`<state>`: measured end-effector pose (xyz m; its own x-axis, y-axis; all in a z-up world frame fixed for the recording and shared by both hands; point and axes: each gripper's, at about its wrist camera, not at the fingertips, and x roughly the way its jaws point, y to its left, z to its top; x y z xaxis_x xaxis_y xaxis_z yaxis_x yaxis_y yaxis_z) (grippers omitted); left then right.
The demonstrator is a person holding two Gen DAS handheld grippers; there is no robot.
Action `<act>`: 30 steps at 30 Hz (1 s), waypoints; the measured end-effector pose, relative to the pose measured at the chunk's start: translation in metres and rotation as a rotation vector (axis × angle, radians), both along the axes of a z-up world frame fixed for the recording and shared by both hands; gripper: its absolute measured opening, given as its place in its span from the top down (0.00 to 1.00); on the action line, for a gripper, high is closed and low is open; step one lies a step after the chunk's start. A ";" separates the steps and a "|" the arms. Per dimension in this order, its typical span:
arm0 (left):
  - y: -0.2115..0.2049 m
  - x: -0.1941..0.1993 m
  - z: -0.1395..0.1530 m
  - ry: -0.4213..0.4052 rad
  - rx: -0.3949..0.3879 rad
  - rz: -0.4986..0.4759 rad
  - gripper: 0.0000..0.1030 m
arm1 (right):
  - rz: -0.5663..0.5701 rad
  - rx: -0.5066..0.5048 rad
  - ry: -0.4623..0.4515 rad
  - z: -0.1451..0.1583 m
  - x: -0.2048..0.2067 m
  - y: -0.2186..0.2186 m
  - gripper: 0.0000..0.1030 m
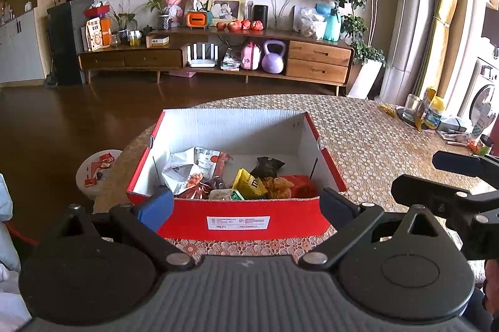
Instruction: Organize snacks
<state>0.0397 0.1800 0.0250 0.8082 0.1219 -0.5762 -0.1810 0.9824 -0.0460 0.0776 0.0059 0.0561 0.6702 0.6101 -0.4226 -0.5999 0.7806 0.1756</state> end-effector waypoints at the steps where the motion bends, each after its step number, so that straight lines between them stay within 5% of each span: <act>1: 0.000 0.000 -0.001 0.003 -0.003 -0.001 0.02 | -0.001 0.000 0.001 0.000 0.000 0.000 0.00; 30: -0.005 0.000 -0.005 0.026 -0.007 -0.017 0.02 | -0.017 0.007 0.029 -0.006 0.005 -0.001 0.00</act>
